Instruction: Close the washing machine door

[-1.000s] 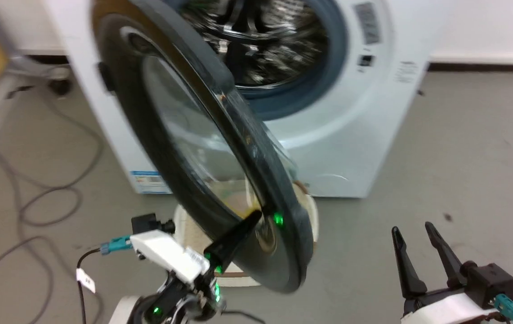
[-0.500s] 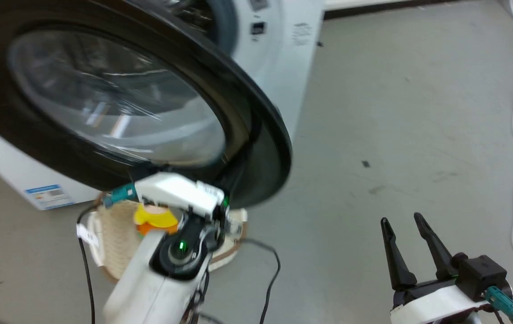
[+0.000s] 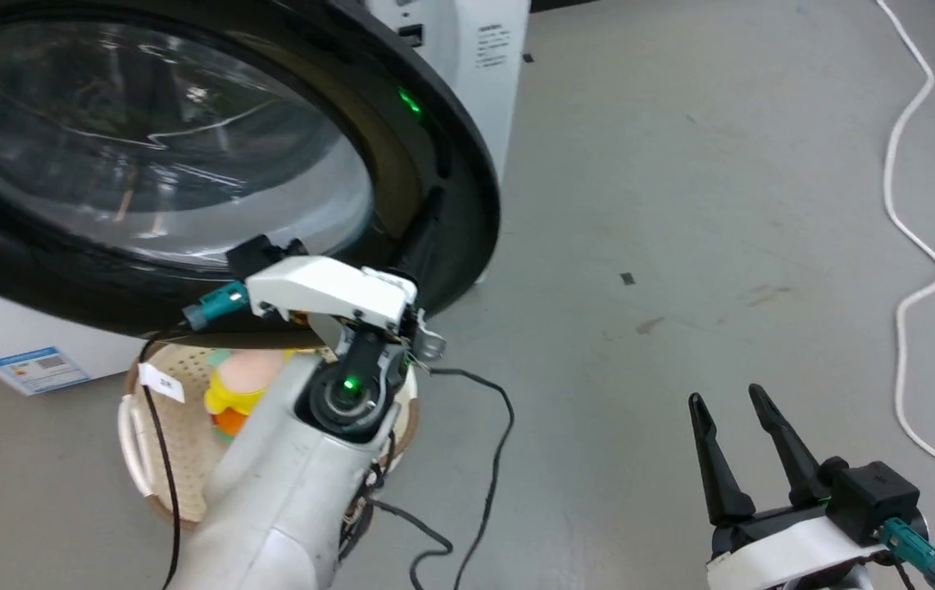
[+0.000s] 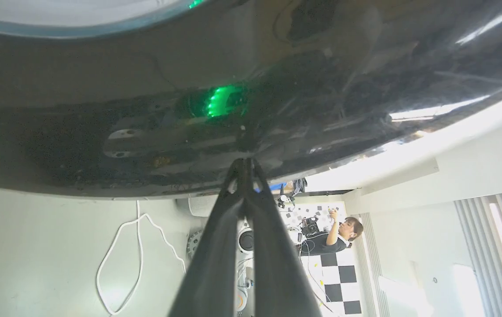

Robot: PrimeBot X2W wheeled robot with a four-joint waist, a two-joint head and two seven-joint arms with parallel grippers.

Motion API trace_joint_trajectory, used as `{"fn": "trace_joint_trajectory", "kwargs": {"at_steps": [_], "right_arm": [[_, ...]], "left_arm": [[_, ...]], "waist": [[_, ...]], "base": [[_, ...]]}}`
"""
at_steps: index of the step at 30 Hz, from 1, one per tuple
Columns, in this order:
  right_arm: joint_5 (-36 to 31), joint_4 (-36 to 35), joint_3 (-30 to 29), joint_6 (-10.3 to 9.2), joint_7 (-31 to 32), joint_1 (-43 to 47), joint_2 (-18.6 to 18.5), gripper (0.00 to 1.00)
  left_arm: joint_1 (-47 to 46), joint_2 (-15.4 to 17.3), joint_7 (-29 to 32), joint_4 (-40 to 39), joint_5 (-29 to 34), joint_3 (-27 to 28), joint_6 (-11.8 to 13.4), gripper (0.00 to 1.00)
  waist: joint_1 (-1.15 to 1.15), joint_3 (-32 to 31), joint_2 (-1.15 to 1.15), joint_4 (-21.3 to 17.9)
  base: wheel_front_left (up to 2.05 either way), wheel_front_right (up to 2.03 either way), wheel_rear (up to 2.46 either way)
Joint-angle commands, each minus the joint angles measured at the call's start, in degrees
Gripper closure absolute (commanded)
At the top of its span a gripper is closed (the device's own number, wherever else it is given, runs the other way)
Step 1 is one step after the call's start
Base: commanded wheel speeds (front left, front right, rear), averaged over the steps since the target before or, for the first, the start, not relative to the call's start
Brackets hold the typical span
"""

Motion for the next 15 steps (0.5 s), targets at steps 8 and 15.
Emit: {"fn": "trace_joint_trajectory", "kwargs": {"at_steps": [8,15], "right_arm": [[-1.04,-0.38,-0.75,0.05,-0.2,0.67,0.0,0.0],[-1.24,-0.7,-1.34,0.05,-0.2,2.13,-1.0,0.0]], "left_arm": [[5.6,4.66,-5.7,-3.89,16.05,-11.78,-2.05,1.0],[11.46,13.64,-10.57,-10.0,35.14,-19.33,-0.29,1.0]], "waist": [[0.0,-4.63,0.0,7.86],[0.0,-7.91,0.0,14.4]], "base": [[0.0,0.0,0.0],[0.0,0.0,0.0]]}}
